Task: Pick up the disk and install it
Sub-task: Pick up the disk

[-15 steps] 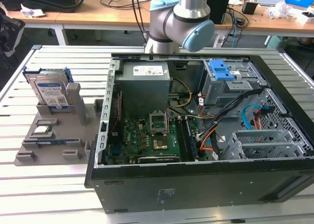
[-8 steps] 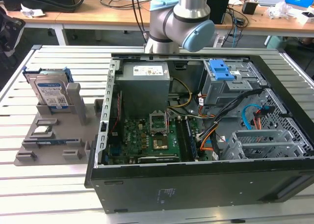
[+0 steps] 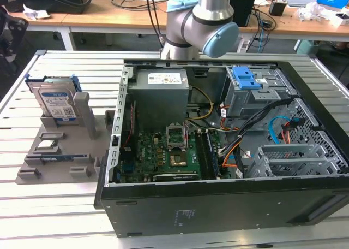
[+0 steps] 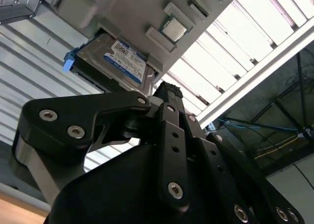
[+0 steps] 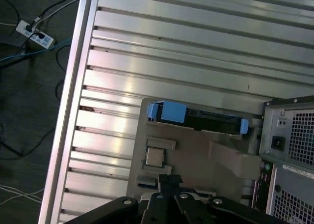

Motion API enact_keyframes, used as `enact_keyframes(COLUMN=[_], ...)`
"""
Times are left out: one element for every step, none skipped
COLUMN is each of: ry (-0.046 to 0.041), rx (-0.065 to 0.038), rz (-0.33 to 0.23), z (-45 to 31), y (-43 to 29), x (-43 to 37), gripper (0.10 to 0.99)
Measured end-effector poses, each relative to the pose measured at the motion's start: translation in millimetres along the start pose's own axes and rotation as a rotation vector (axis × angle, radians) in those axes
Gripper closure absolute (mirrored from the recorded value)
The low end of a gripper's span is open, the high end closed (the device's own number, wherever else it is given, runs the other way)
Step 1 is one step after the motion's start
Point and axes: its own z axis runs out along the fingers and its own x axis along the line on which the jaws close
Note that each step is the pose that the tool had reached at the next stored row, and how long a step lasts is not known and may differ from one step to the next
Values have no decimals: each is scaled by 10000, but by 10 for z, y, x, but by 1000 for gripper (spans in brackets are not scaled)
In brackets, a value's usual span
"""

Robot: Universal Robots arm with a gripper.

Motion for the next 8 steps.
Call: enact_keyframes(ry=[5,16,21,25,33,37,41,51], rx=[-3,-8,-11,-13,-17,-19,-21,-27], rz=[-140,-359,-470,-577,-743,-827,-914,-1135], z=[0,0,0,0,0,0,0,0], y=[0,0,0,0,0,0,0,0], x=[0,0,0,0,0,0,0,0], gripper=[984,984,984,984,984,984,984,984])
